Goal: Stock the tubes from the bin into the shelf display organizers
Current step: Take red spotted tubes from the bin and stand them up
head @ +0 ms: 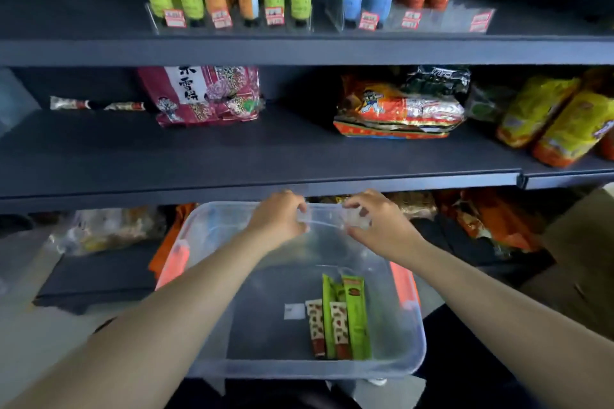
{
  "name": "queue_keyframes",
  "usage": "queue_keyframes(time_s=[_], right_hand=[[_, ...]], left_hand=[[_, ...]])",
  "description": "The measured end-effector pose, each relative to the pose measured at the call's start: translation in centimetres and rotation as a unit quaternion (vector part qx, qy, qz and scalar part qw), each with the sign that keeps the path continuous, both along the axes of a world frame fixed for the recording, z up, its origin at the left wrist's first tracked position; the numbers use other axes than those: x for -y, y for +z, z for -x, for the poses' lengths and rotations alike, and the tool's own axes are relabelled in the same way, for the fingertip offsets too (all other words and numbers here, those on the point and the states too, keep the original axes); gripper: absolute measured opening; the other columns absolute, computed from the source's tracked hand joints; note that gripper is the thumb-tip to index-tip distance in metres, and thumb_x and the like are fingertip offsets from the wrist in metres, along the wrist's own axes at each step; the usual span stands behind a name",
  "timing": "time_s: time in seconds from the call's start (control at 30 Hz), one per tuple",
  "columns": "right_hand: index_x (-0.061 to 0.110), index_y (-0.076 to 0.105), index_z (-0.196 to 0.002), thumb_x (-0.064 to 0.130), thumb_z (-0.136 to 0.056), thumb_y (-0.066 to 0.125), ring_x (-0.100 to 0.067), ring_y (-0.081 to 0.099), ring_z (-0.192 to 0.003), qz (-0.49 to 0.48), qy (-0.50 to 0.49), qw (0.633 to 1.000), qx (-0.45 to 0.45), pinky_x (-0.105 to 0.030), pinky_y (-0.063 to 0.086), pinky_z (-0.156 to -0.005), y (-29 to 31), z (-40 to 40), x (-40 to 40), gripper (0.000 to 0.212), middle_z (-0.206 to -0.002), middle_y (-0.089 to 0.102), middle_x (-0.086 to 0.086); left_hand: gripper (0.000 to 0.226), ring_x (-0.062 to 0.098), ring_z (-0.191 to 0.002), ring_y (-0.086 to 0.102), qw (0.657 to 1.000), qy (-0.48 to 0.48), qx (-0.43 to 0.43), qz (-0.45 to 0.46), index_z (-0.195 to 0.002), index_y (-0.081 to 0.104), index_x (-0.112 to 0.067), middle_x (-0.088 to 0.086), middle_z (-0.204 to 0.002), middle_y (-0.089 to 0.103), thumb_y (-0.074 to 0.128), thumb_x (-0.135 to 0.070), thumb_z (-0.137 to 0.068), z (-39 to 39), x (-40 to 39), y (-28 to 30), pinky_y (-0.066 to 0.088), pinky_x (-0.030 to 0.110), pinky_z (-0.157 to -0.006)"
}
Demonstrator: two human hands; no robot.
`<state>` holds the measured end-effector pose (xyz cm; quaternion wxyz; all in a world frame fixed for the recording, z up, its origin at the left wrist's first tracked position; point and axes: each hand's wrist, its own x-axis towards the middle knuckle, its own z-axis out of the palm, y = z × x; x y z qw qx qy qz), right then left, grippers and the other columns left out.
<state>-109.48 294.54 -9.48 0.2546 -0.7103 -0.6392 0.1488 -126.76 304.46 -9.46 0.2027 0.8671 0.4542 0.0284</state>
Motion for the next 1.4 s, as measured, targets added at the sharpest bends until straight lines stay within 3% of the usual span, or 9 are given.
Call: queue_keyframes(time_s=[0.13,0.27,0.33,0.73,0.93,1.03,1.13,1.23,1.4], right_hand=[[0.013,0.058,-0.118,0.020,-0.077,0.072,-0.018,0.051,-0.110,0.145,0.001,0.989,0.007,-0.026,0.039,-0.093,-5.3,1.0,0.1,0.043,-0.118,0.053,0.001],[0.010,0.062,-0.104,0.017,-0.077,0.069,-0.021,0.057,-0.102,0.258,0.042,0.965,0.033,-0.026,0.041,-0.081,-10.1,1.9,1.1,0.029,-0.101,0.058,-0.001],[0.012,0.062,-0.106,0.017,-0.077,0.069,-0.020,0.057,-0.102,0.314,0.066,0.946,0.051,-0.025,0.043,-0.081,-11.9,2.2,1.5,0.030,-0.109,0.061,-0.003],[0.012,0.053,-0.126,0.011,-0.086,0.057,-0.028,0.049,-0.121,0.385,0.064,0.918,0.069,-0.028,0.040,-0.099,-16.5,3.0,1.5,0.040,-0.130,0.051,-0.012],[0.008,0.057,-0.122,0.013,-0.088,0.056,-0.030,0.053,-0.116,0.393,0.070,0.915,0.060,-0.029,0.042,-0.093,-17.5,2.7,1.2,0.034,-0.124,0.056,-0.014],[0.006,0.058,-0.121,0.012,-0.087,0.058,-0.030,0.052,-0.116,0.404,0.063,0.911,0.060,-0.028,0.041,-0.093,-17.4,2.8,1.1,0.034,-0.124,0.056,-0.015],[0.002,0.060,-0.113,0.008,-0.084,0.059,-0.032,0.053,-0.113,0.410,0.075,0.907,0.060,-0.029,0.042,-0.091,-17.7,2.9,1.0,0.029,-0.119,0.057,-0.017],[0.003,0.056,-0.118,0.008,-0.086,0.058,-0.028,0.053,-0.114,0.400,0.056,0.914,0.037,-0.023,0.037,-0.082,-17.8,2.9,0.9,0.033,-0.121,0.056,-0.014],[0.006,0.052,-0.124,0.014,-0.084,0.062,-0.027,0.049,-0.114,0.360,0.077,0.929,0.037,-0.029,0.037,-0.092,-16.9,2.8,0.7,0.042,-0.124,0.051,-0.011]], left_hand=[[0.038,0.019,-0.114,0.054,0.996,0.017,-0.034,0.083,-0.113,0.062,-0.019,-0.001,-0.124,0.058,0.072,-0.030,-0.078,0.8,0.6,-6.1,0.045,0.031,-0.094],[0.042,0.021,-0.114,0.055,0.985,0.012,-0.073,0.156,-0.115,0.061,-0.016,0.003,-0.124,0.059,0.074,-0.029,-0.077,1.4,2.1,-11.7,0.043,0.028,-0.090],[0.046,0.022,-0.117,0.053,0.977,0.010,-0.088,0.192,-0.118,0.058,-0.016,0.004,-0.127,0.057,0.073,-0.029,-0.077,1.7,2.8,-14.0,0.041,0.026,-0.093],[0.075,0.025,-0.126,0.043,0.951,-0.015,-0.090,0.296,-0.137,0.042,-0.010,0.011,-0.139,0.041,0.077,-0.031,-0.074,0.4,2.7,-19.5,0.037,0.026,-0.100],[0.037,0.028,-0.106,0.057,0.942,-0.015,-0.087,0.324,-0.102,0.066,-0.004,0.017,-0.108,0.063,0.078,-0.021,-0.072,-0.5,2.7,-20.6,0.046,0.033,-0.086],[0.033,0.025,-0.103,0.058,0.944,-0.012,-0.082,0.320,-0.101,0.068,-0.005,0.014,-0.110,0.062,0.078,-0.019,-0.072,-0.7,2.8,-20.7,0.046,0.027,-0.084],[0.036,0.024,-0.099,0.058,0.944,-0.009,-0.079,0.319,-0.103,0.068,-0.005,0.013,-0.114,0.056,0.079,-0.017,-0.071,-0.7,2.8,-20.7,0.042,0.025,-0.073],[0.034,0.017,-0.085,0.051,0.938,-0.012,-0.076,0.338,-0.100,0.067,-0.006,0.008,-0.100,0.053,0.080,-0.017,-0.070,-0.5,2.6,-20.5,0.036,0.024,-0.060],[0.035,0.006,-0.062,0.044,0.919,0.000,-0.077,0.386,-0.068,0.047,-0.023,-0.007,-0.070,0.049,0.080,-0.015,-0.070,-0.1,2.1,-20.2,0.032,0.017,-0.050]])
